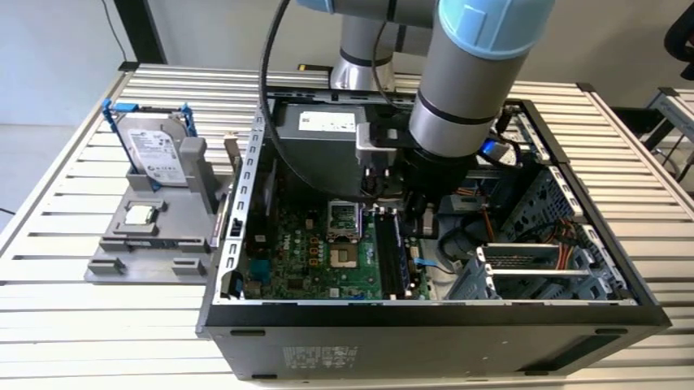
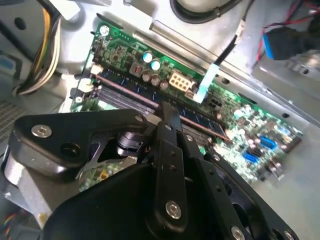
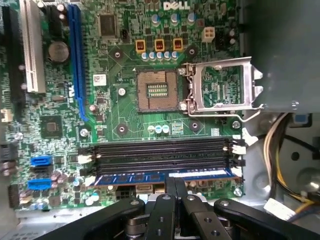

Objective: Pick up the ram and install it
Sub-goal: 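Press down the ram until it locks into place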

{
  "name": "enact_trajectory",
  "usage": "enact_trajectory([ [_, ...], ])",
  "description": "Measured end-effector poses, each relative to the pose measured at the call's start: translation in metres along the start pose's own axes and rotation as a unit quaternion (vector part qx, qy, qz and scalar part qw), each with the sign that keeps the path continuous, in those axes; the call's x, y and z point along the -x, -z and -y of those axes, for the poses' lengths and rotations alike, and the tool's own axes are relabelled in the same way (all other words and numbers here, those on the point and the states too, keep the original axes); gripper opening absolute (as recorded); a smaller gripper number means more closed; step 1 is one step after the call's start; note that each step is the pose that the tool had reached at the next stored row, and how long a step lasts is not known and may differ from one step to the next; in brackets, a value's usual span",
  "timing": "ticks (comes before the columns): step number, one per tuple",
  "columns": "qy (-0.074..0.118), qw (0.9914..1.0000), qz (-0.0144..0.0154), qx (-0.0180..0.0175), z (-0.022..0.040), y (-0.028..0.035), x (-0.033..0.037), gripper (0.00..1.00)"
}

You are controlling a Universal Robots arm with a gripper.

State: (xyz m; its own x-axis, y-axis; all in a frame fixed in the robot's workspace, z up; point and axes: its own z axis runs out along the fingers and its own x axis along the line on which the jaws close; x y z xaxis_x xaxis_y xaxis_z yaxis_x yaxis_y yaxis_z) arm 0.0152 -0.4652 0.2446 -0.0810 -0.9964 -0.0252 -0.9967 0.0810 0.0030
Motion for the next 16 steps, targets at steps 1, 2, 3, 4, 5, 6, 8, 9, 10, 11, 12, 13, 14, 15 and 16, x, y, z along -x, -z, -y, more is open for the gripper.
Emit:
enact_trajectory([
  [1,0.0,1.0,-0.0001,0.0,0.0,0.0046,0.0,0.0],
  [2,0.0,1.0,-0.0001,0.0,-0.0001,0.0093,0.0002,0.0],
  [3,0.0,1.0,0.0,0.0,-0.0001,0.0138,0.0003,0.0],
  [4,0.0,1.0,0.0,0.0,-0.0001,0.0184,0.0004,0.0],
  [5,0.0,1.0,0.0,0.0,-0.0001,0.0229,0.0006,0.0],
  [6,0.0,1.0,-0.0001,0.0,-0.0001,0.0274,0.0006,0.0],
  [8,0.0,1.0,-0.0001,0.0,-0.0001,0.0366,0.0009,0.0],
  [9,0.0,1.0,-0.0001,0.0,-0.0001,0.041,0.001,0.0],
  [10,0.0,1.0,0.0,0.0,-0.0001,0.0457,0.0011,0.0],
  [11,0.0,1.0,-0.0001,0.0,-0.0001,0.0499,0.0012,0.0],
  [12,0.0,1.0,0.0,0.0,-0.0001,0.0549,0.0013,0.0],
  [13,0.0,1.0,-0.0001,0.0,-0.0002,0.0591,0.0014,0.0],
  [14,0.0,1.0,0.0,0.0,-0.0002,0.0637,0.0016,0.0],
  [15,0.0,1.0,0.0,0.0,-0.0002,0.0683,0.0017,0.0],
  [16,0.0,1.0,-0.0001,0.0,-0.0002,0.0725,0.0017,0.0],
])
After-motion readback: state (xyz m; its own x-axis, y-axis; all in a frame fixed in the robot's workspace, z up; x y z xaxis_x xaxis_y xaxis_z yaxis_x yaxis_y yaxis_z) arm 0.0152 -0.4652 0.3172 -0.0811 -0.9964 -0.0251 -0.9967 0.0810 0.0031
